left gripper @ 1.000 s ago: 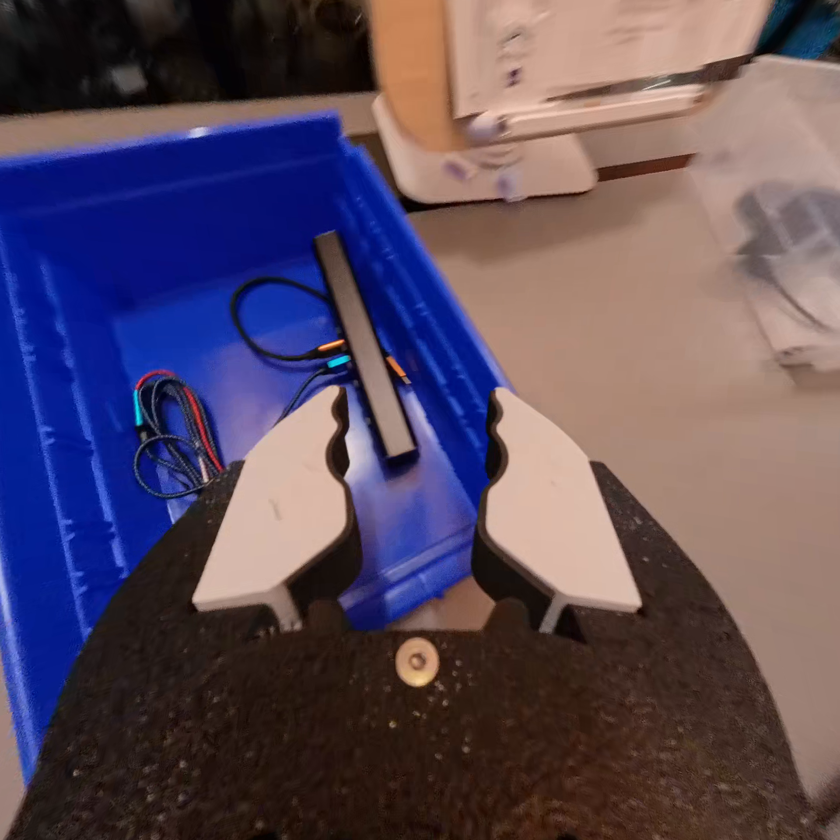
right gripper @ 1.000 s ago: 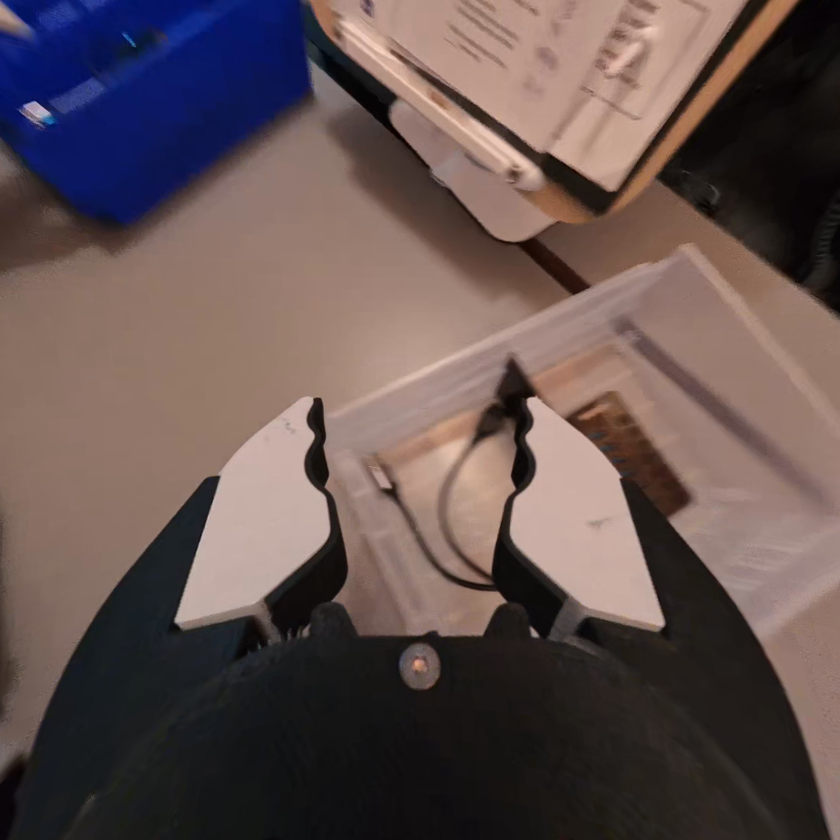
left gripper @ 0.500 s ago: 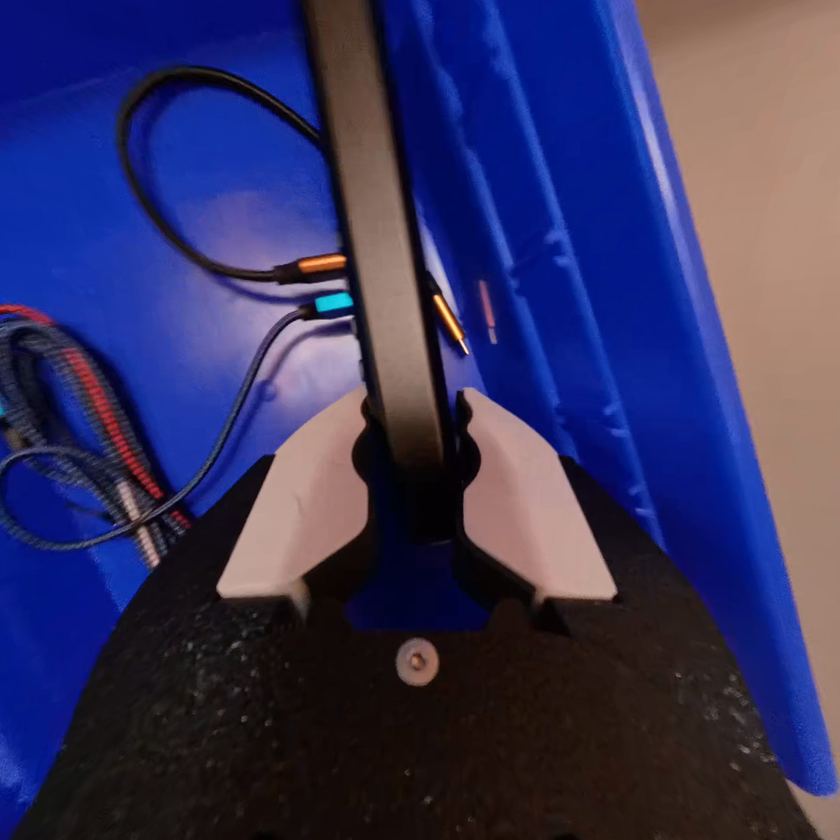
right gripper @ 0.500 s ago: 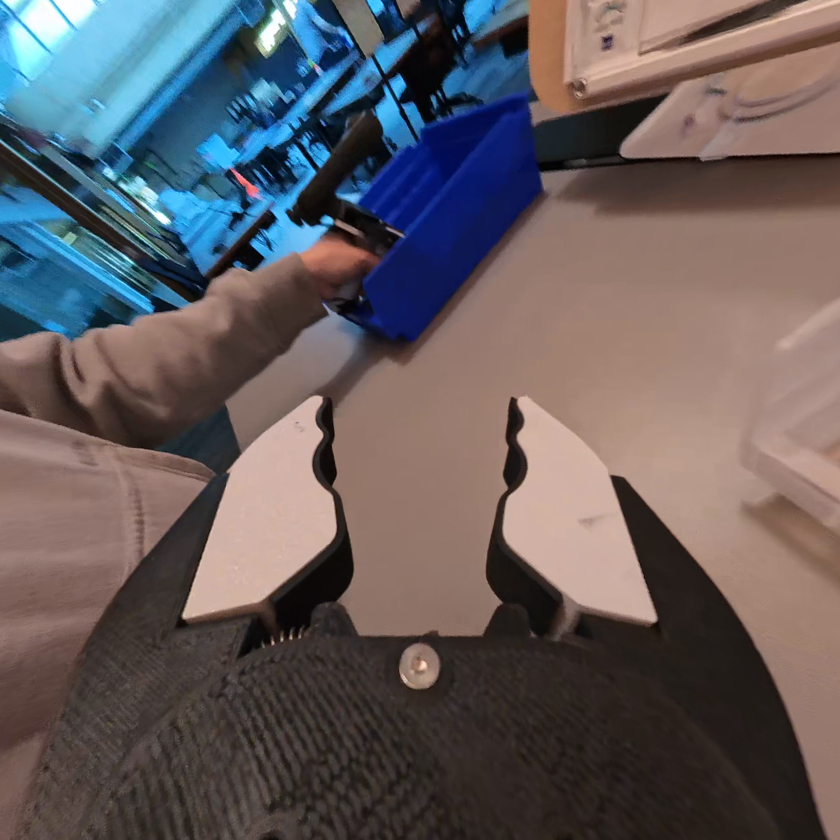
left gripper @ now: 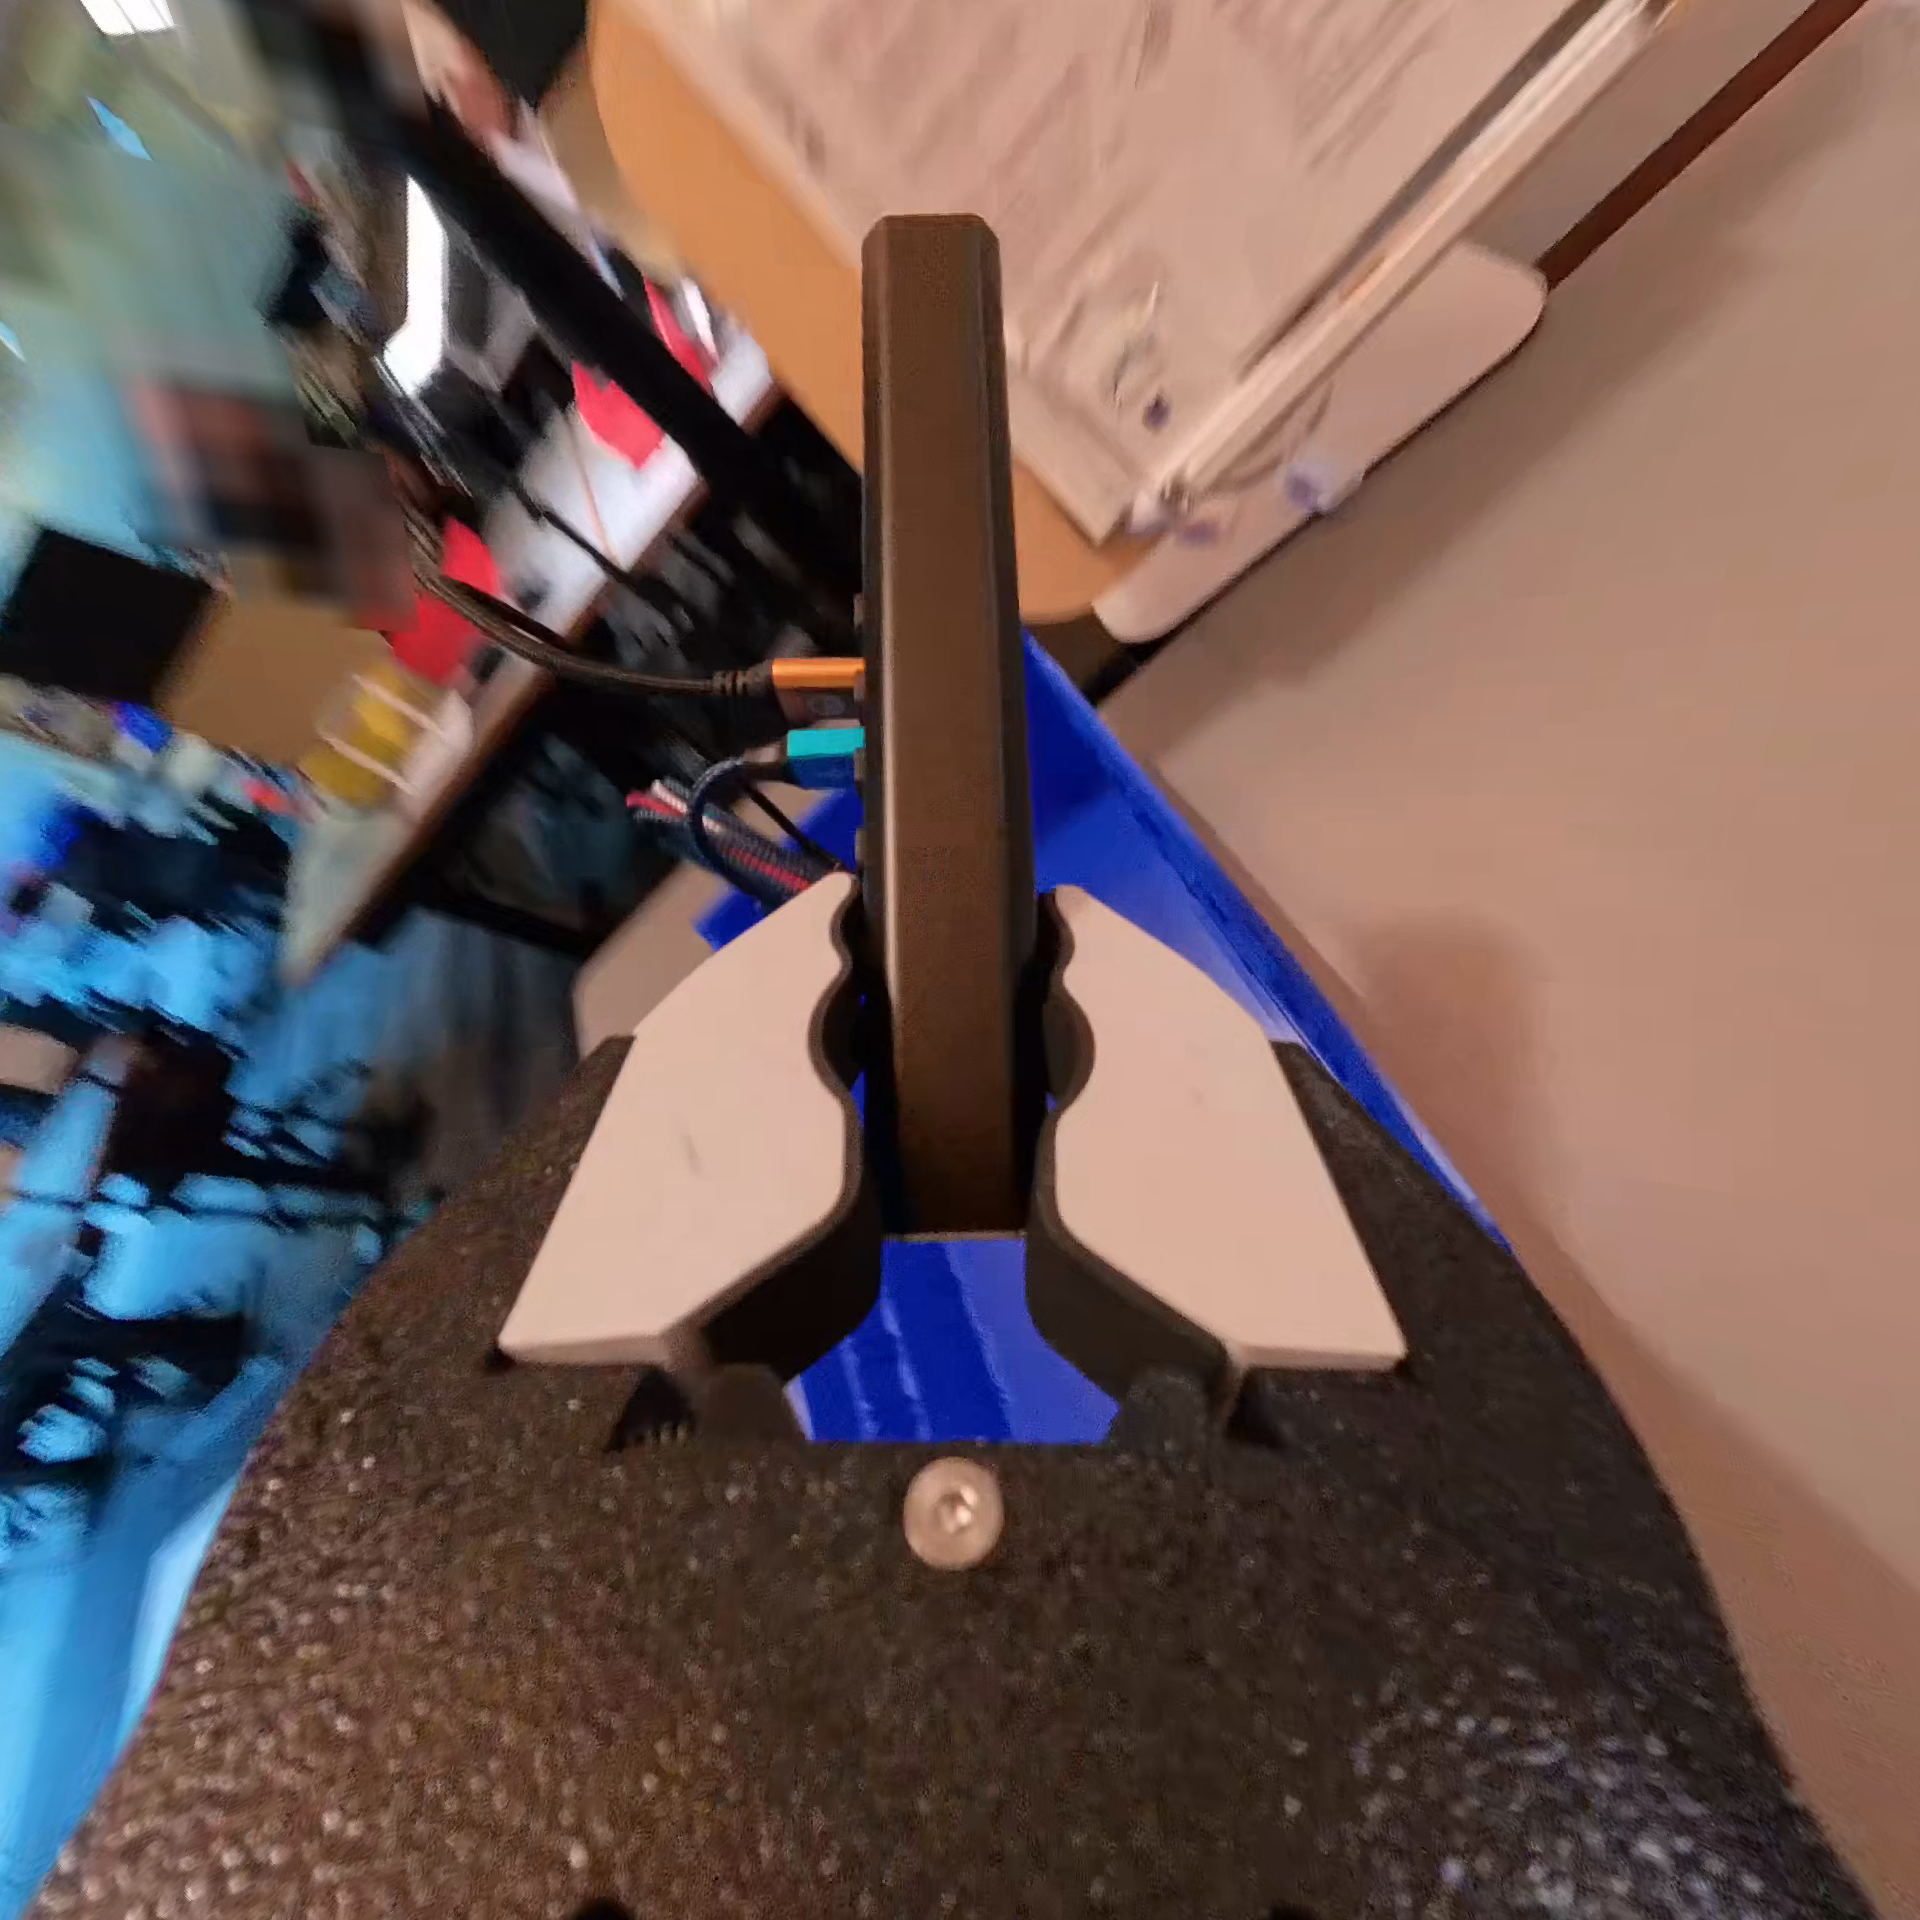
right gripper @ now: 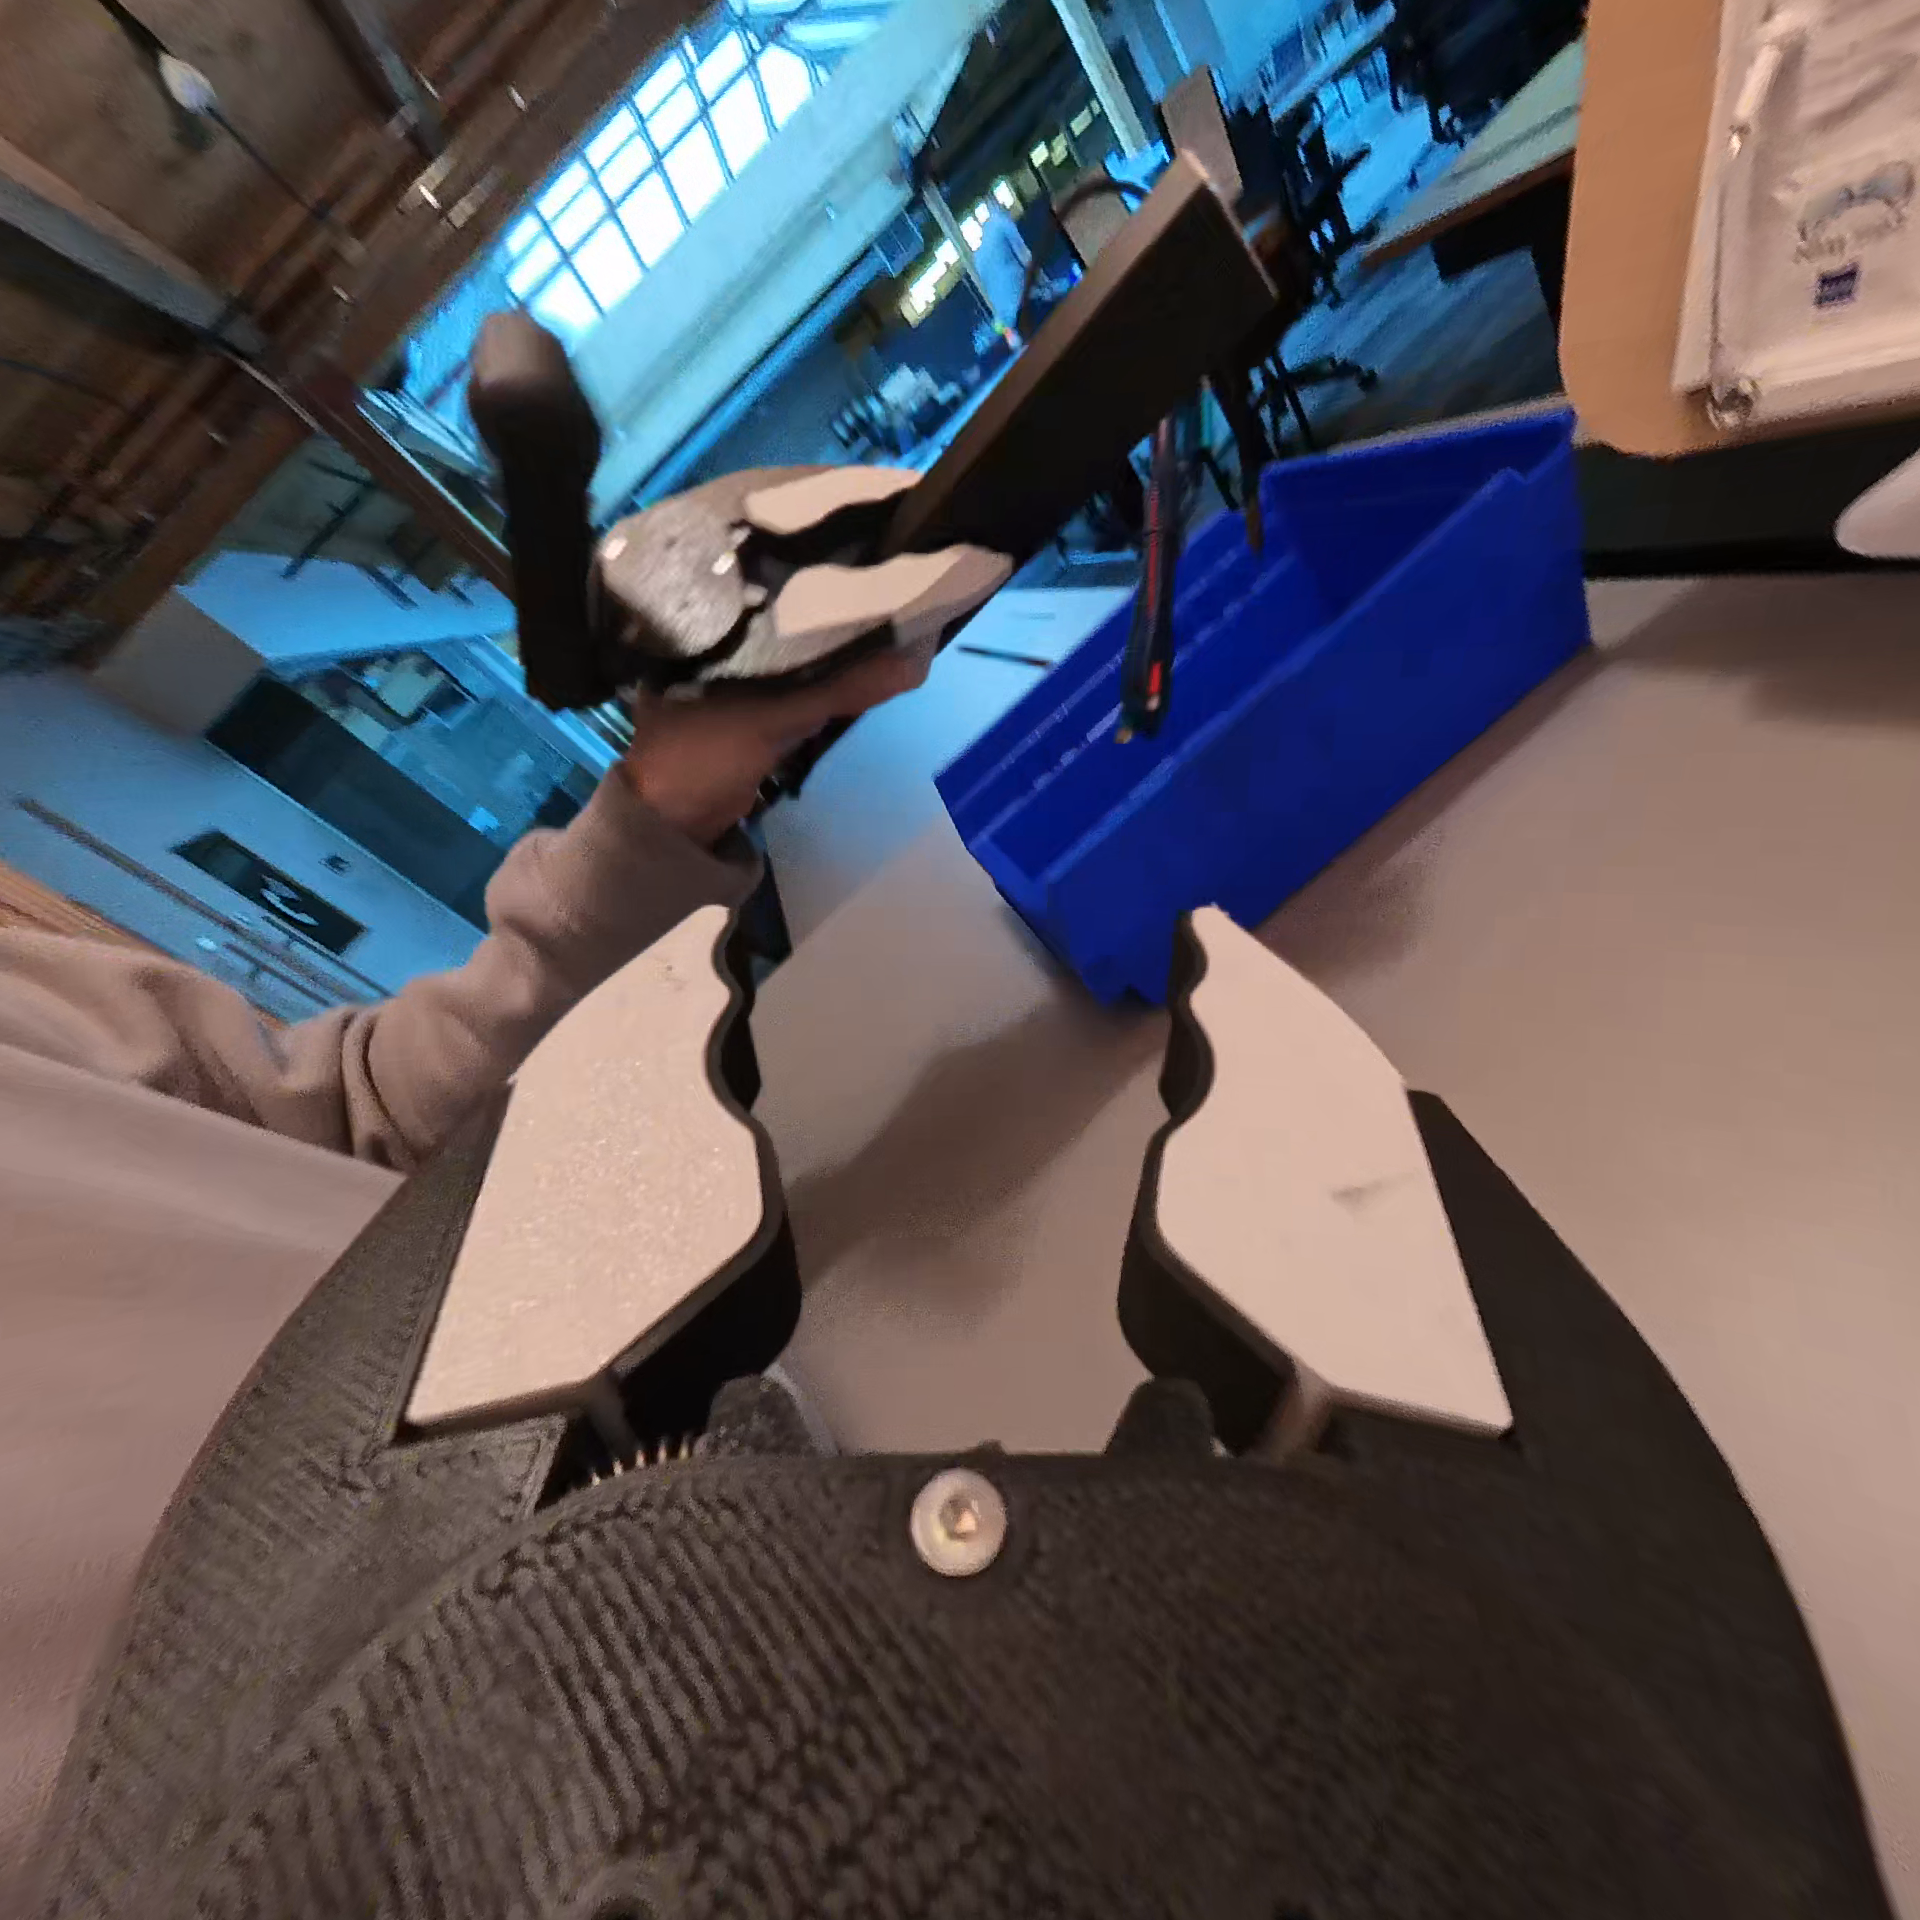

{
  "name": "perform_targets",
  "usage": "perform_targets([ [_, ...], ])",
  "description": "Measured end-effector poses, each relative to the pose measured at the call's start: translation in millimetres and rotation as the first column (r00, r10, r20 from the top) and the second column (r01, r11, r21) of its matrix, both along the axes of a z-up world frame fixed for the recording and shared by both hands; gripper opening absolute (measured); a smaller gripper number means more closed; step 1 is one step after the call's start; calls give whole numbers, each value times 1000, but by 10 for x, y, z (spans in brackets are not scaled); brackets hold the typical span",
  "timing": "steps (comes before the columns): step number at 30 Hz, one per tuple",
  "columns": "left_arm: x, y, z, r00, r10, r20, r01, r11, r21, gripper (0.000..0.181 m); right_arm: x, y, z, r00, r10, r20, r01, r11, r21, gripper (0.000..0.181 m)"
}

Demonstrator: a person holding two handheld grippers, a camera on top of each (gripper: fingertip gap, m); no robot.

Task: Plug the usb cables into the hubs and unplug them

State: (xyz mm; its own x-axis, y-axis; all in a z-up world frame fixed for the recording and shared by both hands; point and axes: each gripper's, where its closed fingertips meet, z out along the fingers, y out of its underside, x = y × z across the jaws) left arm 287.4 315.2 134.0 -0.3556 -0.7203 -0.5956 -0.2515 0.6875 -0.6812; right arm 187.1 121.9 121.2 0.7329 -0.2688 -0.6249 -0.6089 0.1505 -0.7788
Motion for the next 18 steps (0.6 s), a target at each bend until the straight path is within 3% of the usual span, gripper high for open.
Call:
perform_targets([
  [4,-398,-501,441,967,-180,183,168,983,79,29,203,159,315,999,-35,15,33,990,139,103],
  [7,-677,-933,489,906,-317,281,284,946,154,30,275,258,575,997,-31,66,12,961,276,106],
  [9,-845,-1207,401,866,-401,299,372,916,151,30,271,322,588,996,1,85,-26,955,296,105],
  [11,-972,-1403,280,836,-456,304,434,890,141,30,255,320,581,996,12,91,-42,942,332,103],
  [12,-1019,-1474,203,830,-476,292,461,879,123,29,213,294,593,994,27,105,-64,928,367,91],
  [13,-1049,-1526,138,829,-482,283,477,874,91,30,98,265,629,987,80,142,-132,901,413,66],
  [18,-1121,-1681,-25,799,-536,274,542,838,60,29,-16,98,476,990,50,131,-106,879,465,61],
])
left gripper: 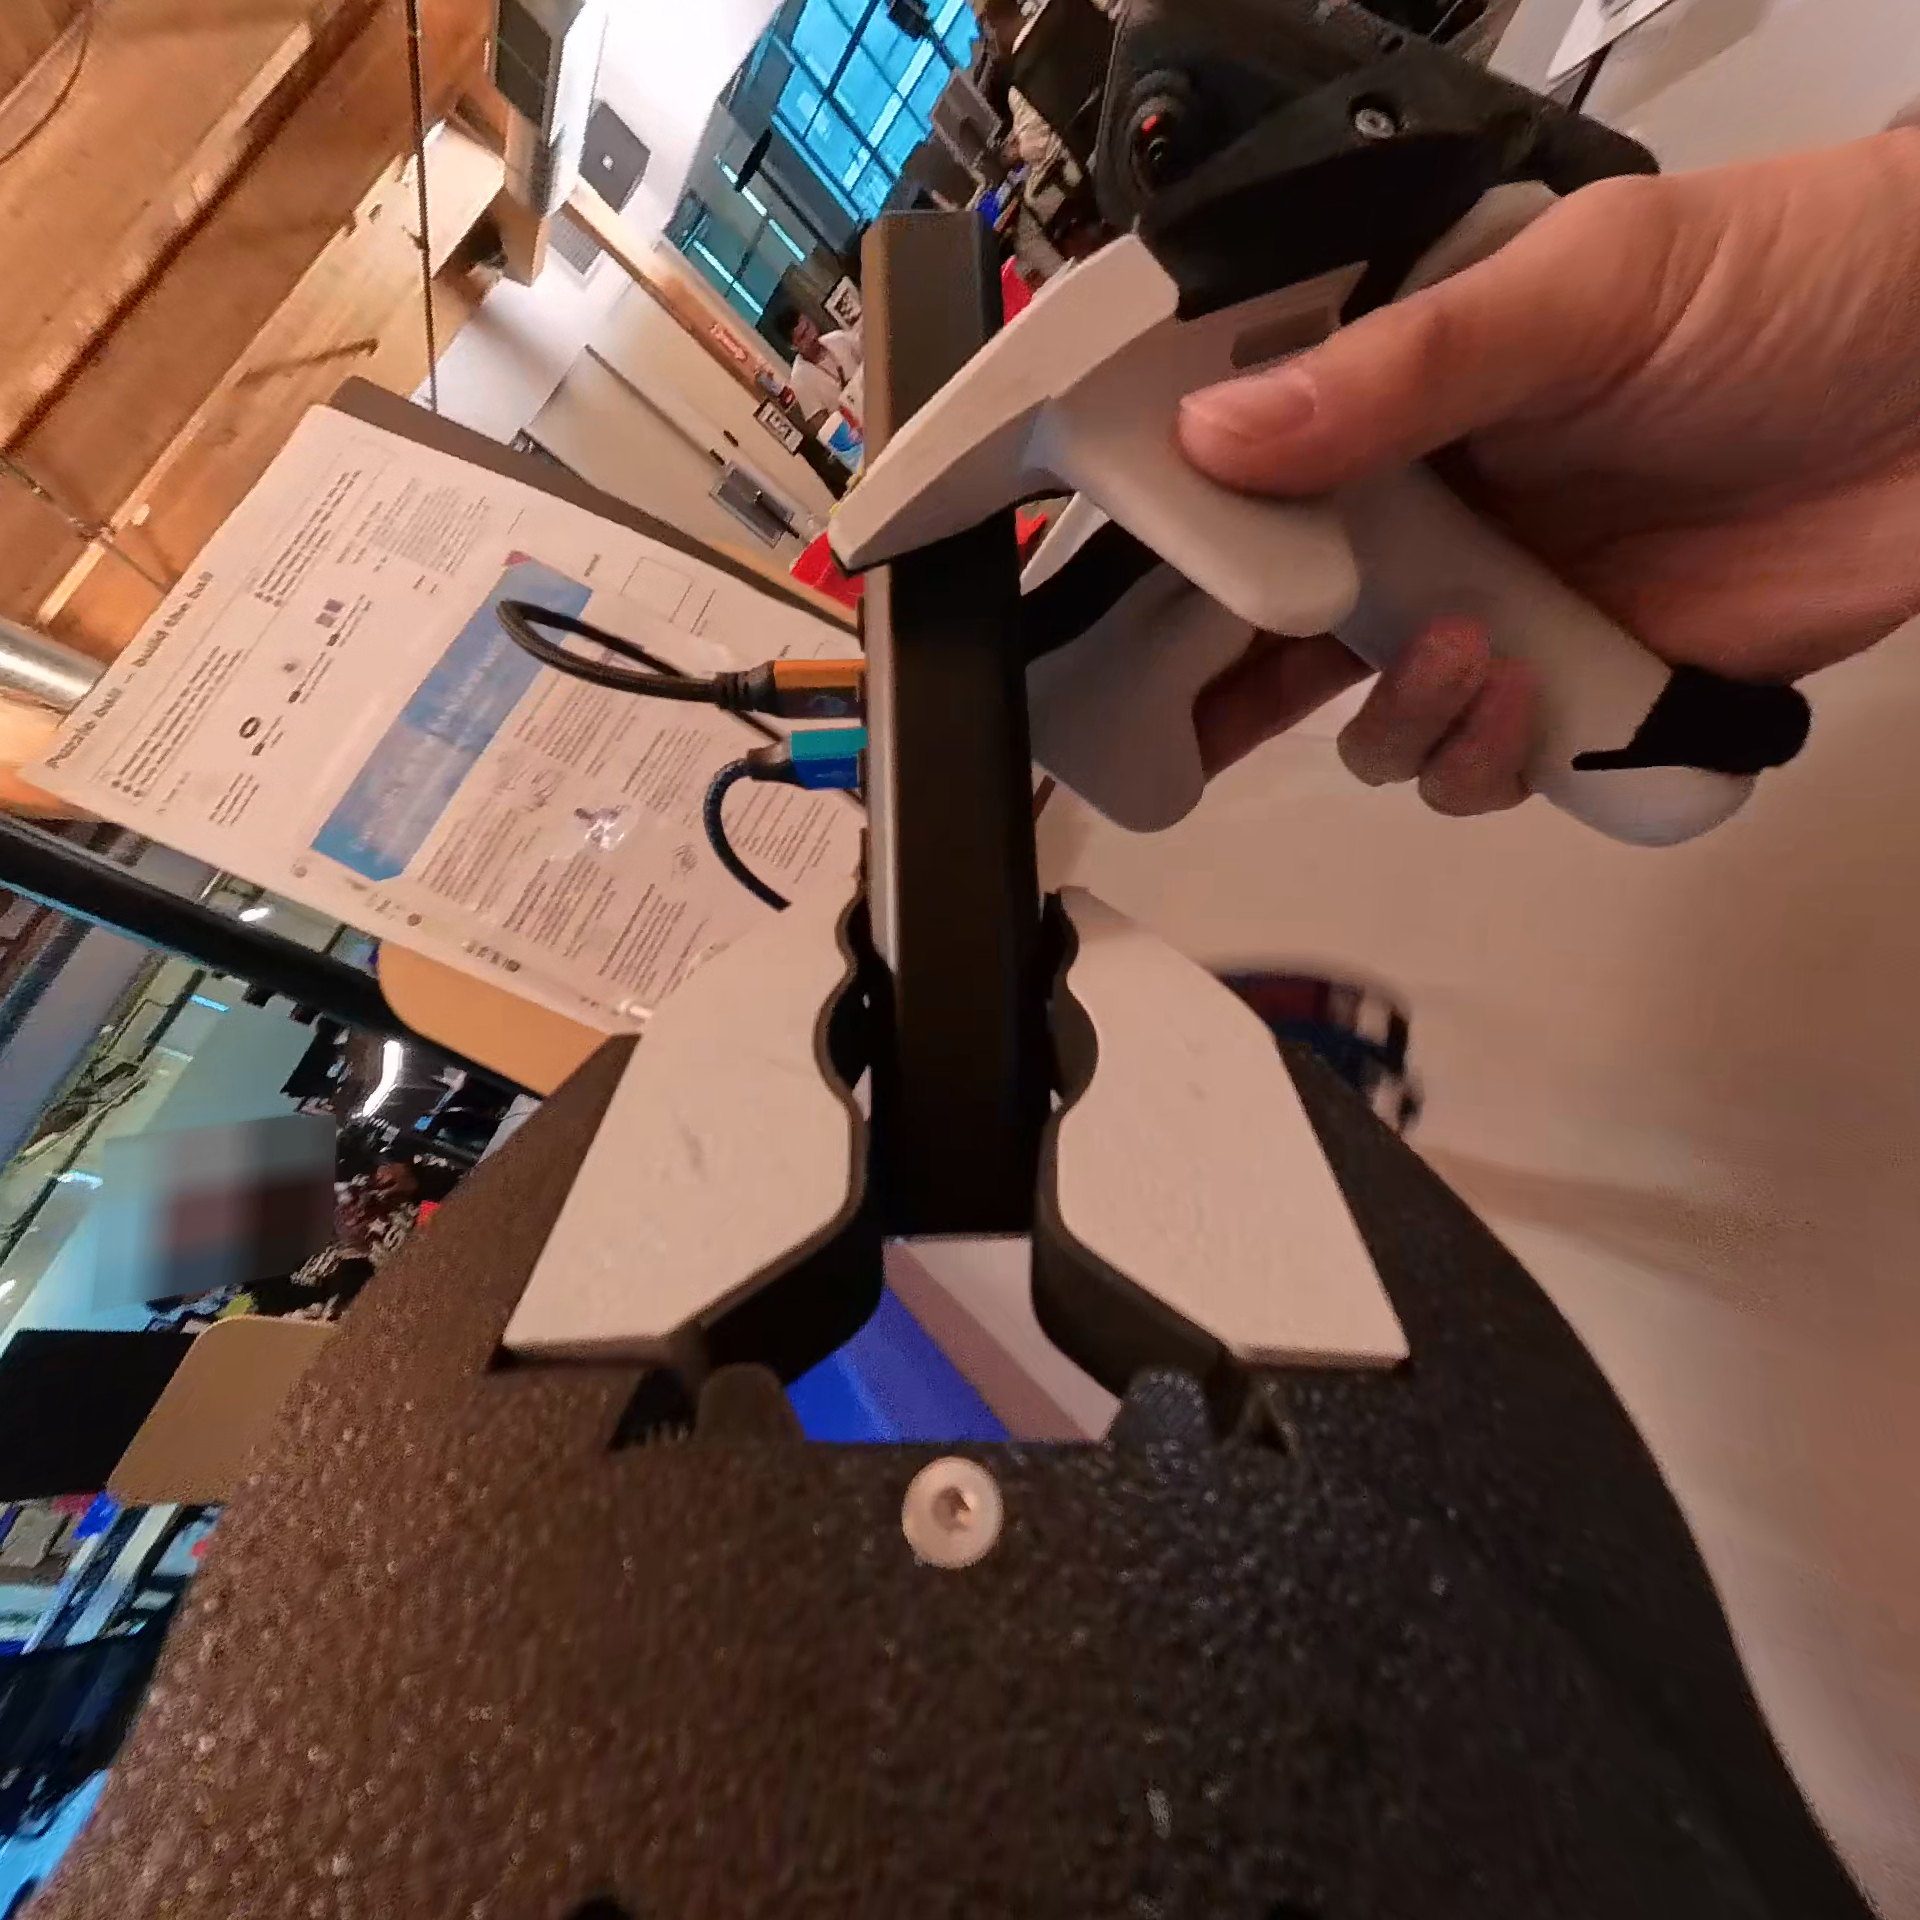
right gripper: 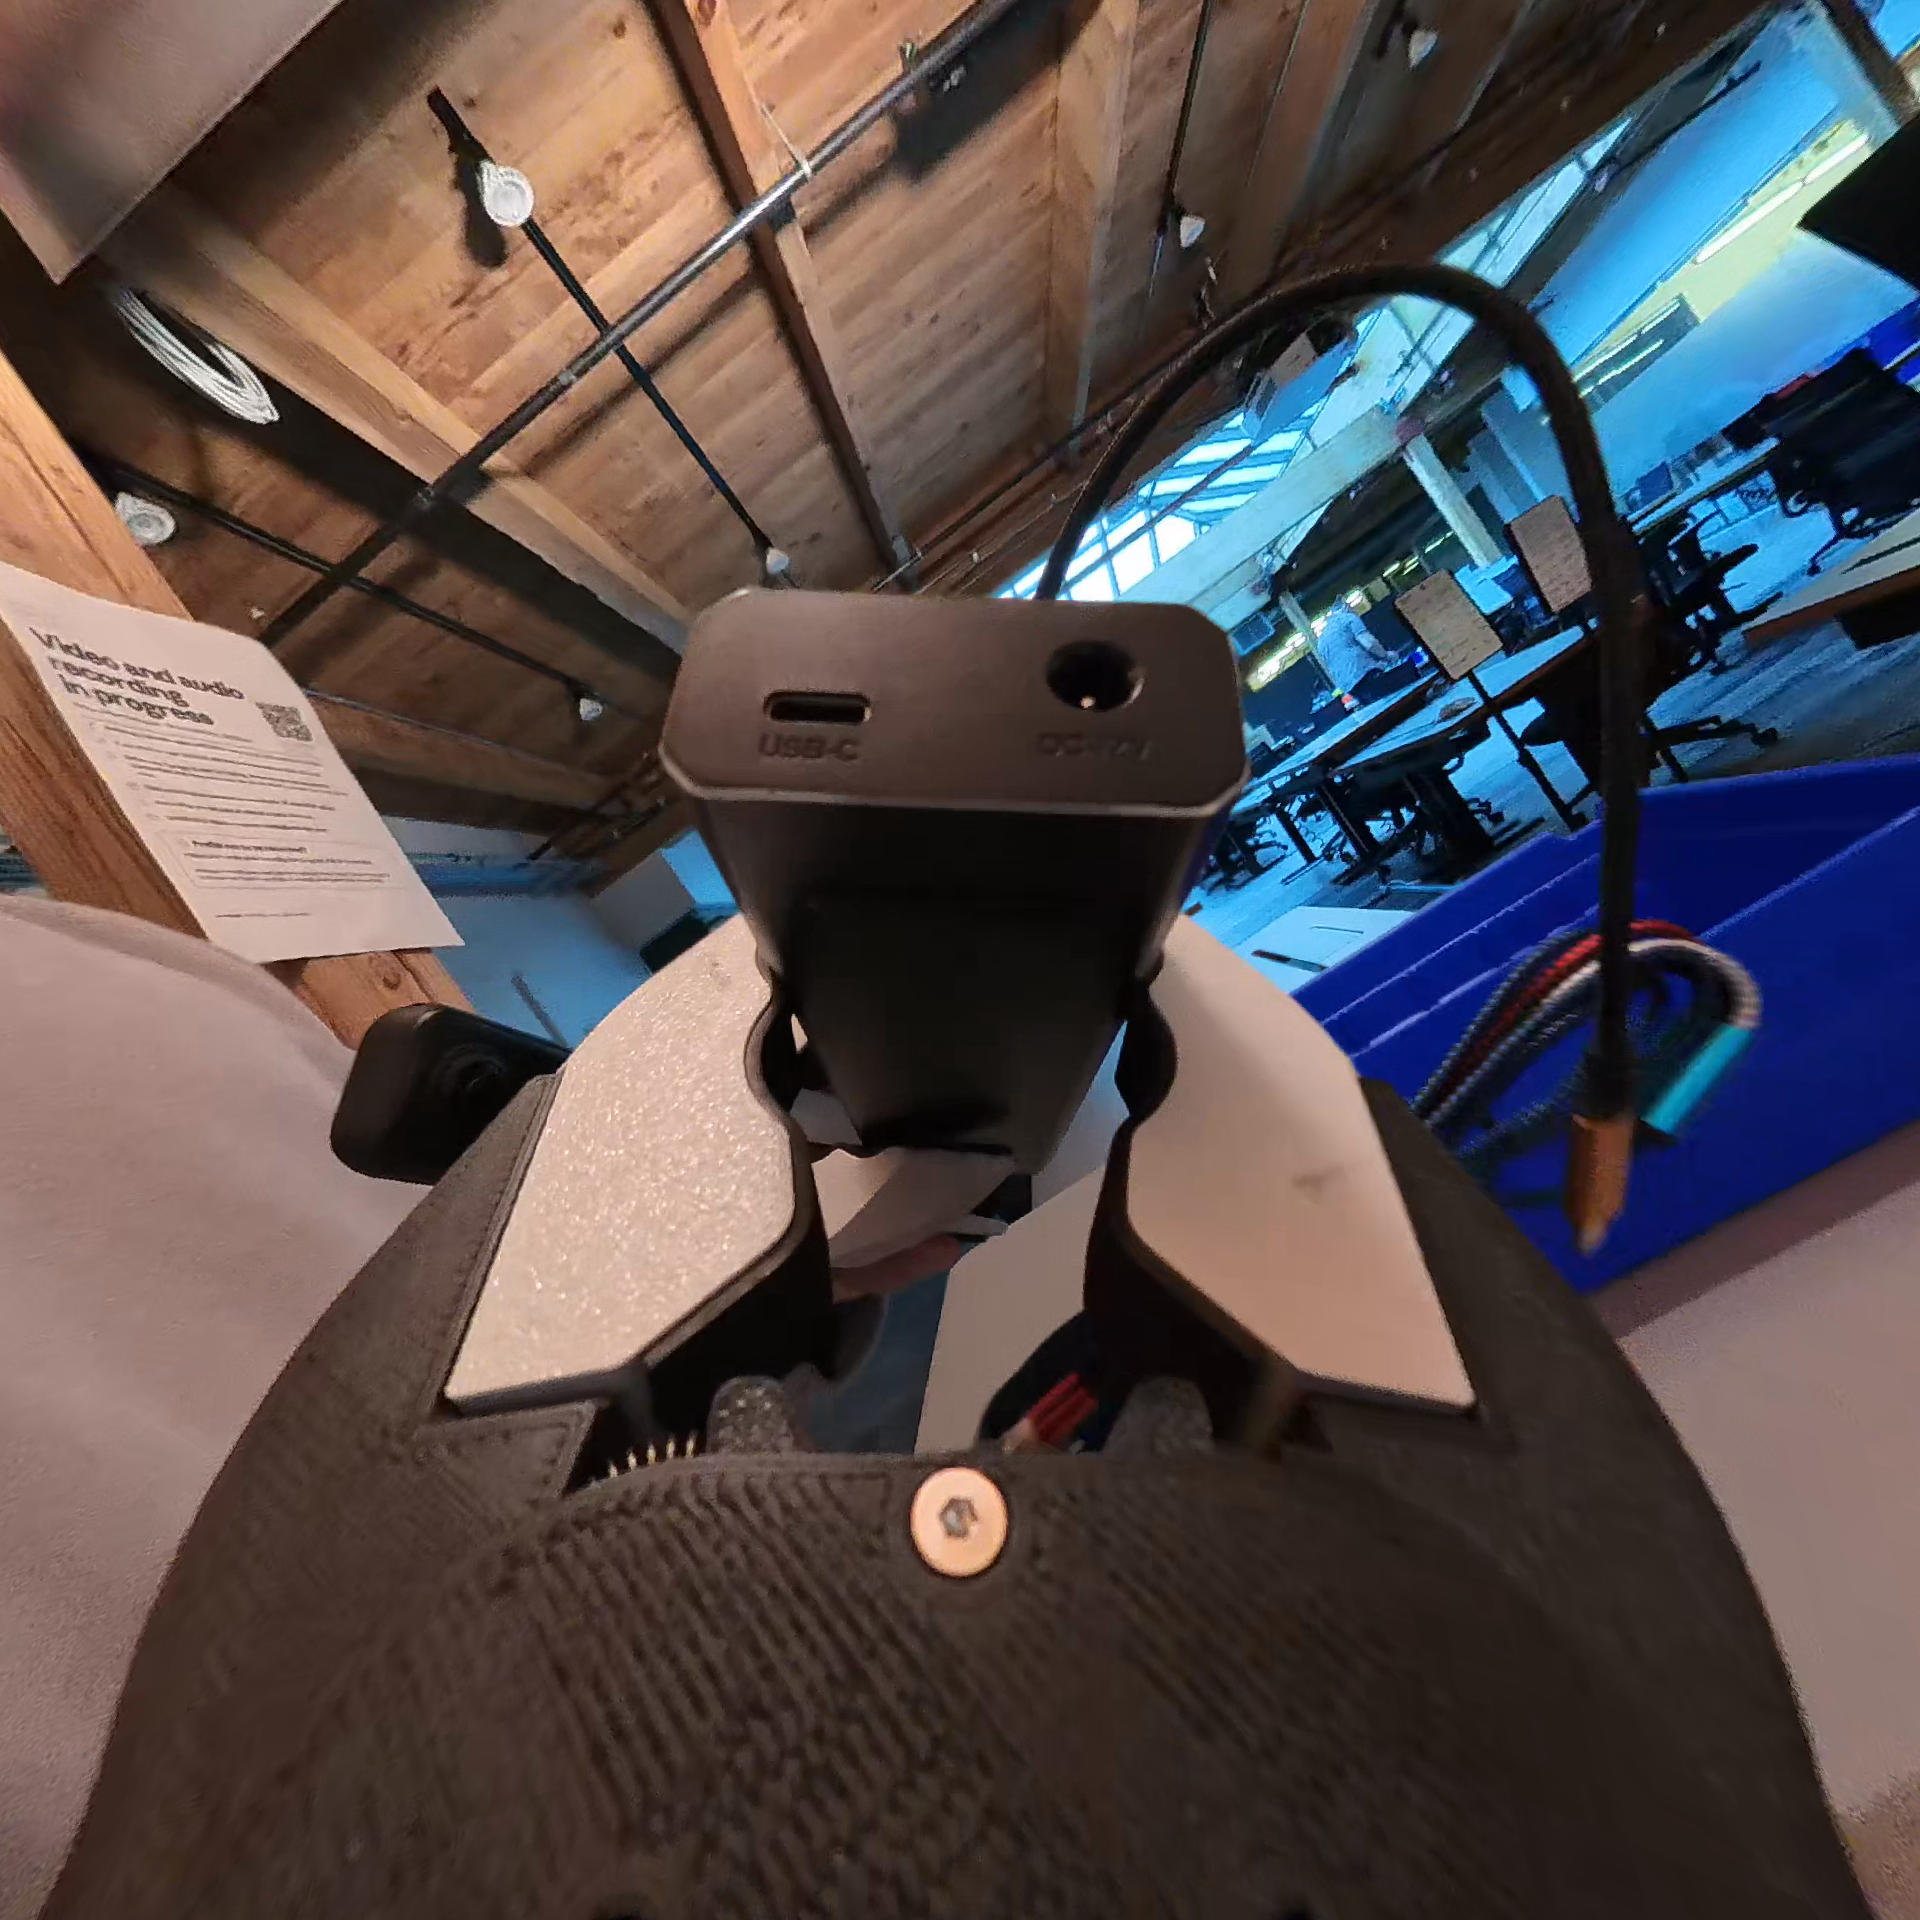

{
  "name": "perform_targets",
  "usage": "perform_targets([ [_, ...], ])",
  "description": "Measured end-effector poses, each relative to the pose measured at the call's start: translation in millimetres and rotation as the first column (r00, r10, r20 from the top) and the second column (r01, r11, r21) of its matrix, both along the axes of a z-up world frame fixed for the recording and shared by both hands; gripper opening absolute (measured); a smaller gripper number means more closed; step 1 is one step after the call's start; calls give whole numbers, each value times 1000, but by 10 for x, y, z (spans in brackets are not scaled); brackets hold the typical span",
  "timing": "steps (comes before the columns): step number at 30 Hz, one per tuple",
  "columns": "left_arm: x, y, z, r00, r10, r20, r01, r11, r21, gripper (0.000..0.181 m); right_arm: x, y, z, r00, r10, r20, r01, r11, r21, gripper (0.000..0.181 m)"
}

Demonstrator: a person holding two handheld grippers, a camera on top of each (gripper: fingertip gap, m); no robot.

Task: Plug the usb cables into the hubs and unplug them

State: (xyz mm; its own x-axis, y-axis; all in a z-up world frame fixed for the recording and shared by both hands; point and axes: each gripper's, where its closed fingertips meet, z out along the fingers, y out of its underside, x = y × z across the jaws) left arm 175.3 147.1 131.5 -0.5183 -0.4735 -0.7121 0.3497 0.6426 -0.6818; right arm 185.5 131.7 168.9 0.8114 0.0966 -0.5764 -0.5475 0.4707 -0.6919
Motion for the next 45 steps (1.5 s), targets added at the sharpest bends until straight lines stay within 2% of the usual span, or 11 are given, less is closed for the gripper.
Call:
perform_targets([
  [5,3,-105,-12,999,-39,-10,38,998,-48,31,-13,-113,22,997,-70,38,70,997,14,61],
  [10,93,-74,-82,995,22,-95,-31,995,-96,58,175,-163,35,972,-229,43,233,967,-107,61],
  [13,111,-116,-163,990,62,-129,-69,997,-44,57,248,-145,9,943,-329,47,332,925,-188,61],
  [18,188,-136,-303,957,86,-278,-118,988,-103,31,266,-70,-128,932,-356,73,358,869,-340,61],
  [22,122,-159,-265,917,-130,-376,-4,942,-335,27,144,-97,-105,978,-174,119,206,910,-359,62],
  [25,-26,-196,-171,811,-402,-424,109,817,-566,27,192,-237,18,975,-135,174,193,905,-380,83],
  [33,-358,-166,-105,539,-752,-378,276,582,-765,26,-198,-227,220,932,244,267,-104,888,-448,34],
  [35,-322,-179,-180,559,-717,-417,257,628,-735,27,-199,-174,209,929,248,274,-73,850,-521,32],
  [40,63,-159,-236,841,-371,-393,132,846,-516,46,230,-94,20,973,-62,222,199,712,-673,31],
  [42,127,-239,-285,868,-249,-430,59,911,-409,63,350,-84,-96,963,-180,201,270,640,-720,31],
  [45,291,-275,-523,883,1,-468,-103,976,-192,78,346,42,-234,960,-222,170,271,585,-765,31],
])
